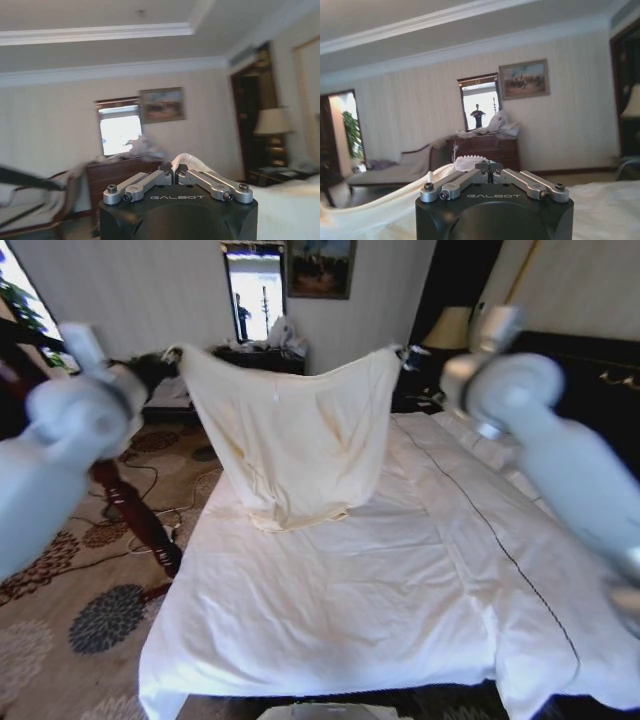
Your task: Pick up the clothes from the bed and hang them on the clothes hanger.
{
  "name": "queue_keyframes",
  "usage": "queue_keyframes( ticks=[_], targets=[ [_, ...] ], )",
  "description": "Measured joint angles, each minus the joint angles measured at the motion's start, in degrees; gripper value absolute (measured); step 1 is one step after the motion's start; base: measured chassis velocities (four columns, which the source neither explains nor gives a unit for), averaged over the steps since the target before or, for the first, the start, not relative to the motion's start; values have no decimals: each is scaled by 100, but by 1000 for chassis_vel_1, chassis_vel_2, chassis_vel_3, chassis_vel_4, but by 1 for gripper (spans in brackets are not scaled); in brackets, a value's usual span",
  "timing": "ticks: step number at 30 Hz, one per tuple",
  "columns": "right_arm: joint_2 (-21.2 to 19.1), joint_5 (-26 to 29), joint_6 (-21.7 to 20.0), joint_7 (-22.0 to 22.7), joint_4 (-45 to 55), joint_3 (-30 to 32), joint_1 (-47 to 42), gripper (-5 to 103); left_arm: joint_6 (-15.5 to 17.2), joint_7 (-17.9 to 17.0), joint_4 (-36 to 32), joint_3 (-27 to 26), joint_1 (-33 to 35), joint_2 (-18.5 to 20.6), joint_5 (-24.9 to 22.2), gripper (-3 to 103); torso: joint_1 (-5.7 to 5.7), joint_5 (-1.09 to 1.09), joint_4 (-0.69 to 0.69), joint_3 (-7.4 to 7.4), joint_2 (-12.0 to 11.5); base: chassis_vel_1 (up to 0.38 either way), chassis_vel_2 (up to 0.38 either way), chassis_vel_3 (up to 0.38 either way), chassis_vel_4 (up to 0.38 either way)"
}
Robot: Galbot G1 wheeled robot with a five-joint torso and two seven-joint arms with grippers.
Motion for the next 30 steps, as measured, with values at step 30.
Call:
queue_keyframes(
  ticks=[30],
  targets=[
    [-234,1749,-1362,2112,1096,1754,-1482,0,716,-936,-807,-213,596,-331,-616,1,11,-2,4,9,-5,-10,-8,-2,-7]
  ],
)
